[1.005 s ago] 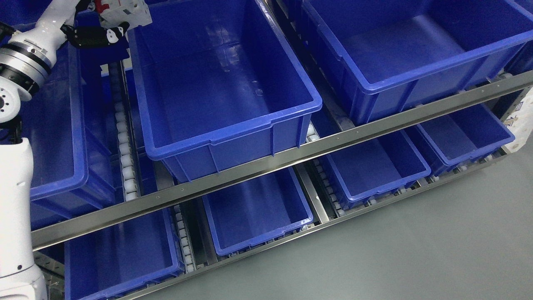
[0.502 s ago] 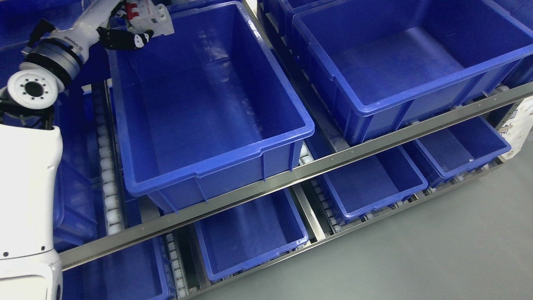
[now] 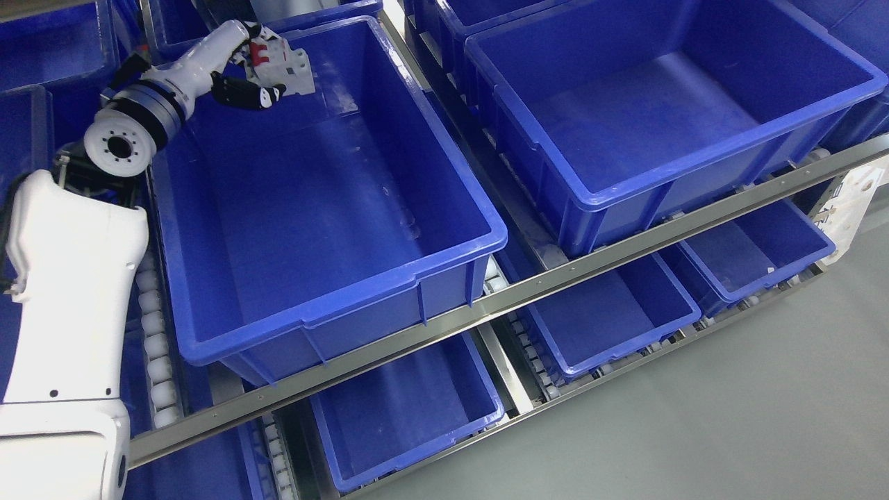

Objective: Place circuit breaker on shelf
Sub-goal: 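Lower the breaker into the bin nearer the robot with the left hand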

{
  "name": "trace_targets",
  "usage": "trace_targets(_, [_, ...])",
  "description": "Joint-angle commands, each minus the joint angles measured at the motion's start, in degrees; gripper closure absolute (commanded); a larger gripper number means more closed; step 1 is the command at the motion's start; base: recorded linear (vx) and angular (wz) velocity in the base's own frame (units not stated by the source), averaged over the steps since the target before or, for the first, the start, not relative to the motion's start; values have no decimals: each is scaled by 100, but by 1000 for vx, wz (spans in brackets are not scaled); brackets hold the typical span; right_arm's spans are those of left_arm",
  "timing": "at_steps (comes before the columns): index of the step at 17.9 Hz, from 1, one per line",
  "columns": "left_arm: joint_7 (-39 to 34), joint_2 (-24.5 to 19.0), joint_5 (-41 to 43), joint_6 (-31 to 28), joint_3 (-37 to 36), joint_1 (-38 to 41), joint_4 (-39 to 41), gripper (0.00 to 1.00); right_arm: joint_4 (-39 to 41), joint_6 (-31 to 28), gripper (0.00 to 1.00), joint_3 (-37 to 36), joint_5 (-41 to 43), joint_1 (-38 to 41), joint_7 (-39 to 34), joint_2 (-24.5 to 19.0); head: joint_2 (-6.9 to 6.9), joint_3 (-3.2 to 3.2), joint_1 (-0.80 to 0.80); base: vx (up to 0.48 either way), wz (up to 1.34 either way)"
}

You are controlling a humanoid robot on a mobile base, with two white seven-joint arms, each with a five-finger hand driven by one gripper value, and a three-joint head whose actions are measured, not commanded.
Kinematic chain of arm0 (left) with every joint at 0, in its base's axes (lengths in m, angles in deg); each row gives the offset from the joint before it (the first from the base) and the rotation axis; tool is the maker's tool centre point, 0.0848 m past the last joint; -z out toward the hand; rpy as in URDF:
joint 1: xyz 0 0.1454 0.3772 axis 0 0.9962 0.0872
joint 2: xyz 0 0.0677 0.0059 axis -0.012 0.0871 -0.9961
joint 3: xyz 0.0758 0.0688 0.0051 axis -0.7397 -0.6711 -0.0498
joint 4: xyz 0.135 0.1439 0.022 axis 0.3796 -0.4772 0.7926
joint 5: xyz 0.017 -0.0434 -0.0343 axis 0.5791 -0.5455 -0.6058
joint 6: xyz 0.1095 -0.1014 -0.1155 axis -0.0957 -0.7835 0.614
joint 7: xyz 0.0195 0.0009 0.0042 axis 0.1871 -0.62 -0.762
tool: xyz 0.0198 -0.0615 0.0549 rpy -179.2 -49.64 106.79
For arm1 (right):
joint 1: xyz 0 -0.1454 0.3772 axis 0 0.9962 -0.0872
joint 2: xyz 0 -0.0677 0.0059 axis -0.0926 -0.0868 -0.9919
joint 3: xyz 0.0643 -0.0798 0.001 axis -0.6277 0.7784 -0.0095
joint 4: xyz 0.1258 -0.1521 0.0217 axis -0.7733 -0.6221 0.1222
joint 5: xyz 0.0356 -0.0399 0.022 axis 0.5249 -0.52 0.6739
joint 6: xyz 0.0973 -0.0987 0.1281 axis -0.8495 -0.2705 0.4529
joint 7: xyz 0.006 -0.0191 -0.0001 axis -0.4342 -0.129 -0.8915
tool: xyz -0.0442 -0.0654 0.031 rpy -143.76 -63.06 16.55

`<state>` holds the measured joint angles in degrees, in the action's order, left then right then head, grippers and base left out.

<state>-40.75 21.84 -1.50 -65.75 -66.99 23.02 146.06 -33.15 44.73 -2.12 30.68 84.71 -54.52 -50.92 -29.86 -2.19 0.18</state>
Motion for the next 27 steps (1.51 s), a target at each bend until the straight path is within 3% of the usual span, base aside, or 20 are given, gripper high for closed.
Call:
trace_targets(1, [-3,270,137,5,-542,-60,-1034,84,-1,215,0,0,-2,95,-5,100,0,0,0,0,0])
trace_targets(12, [-381,552,225,199,-657,-60,-1800,81,-1,215,0,0,-2,95,-5,100,0,0,0,-2,3])
trace_targets(27, [-671,516,225,181,-639,-86,-1949,62,-1,215,0,0,-2,95,-5,100,0,0,0,0,2])
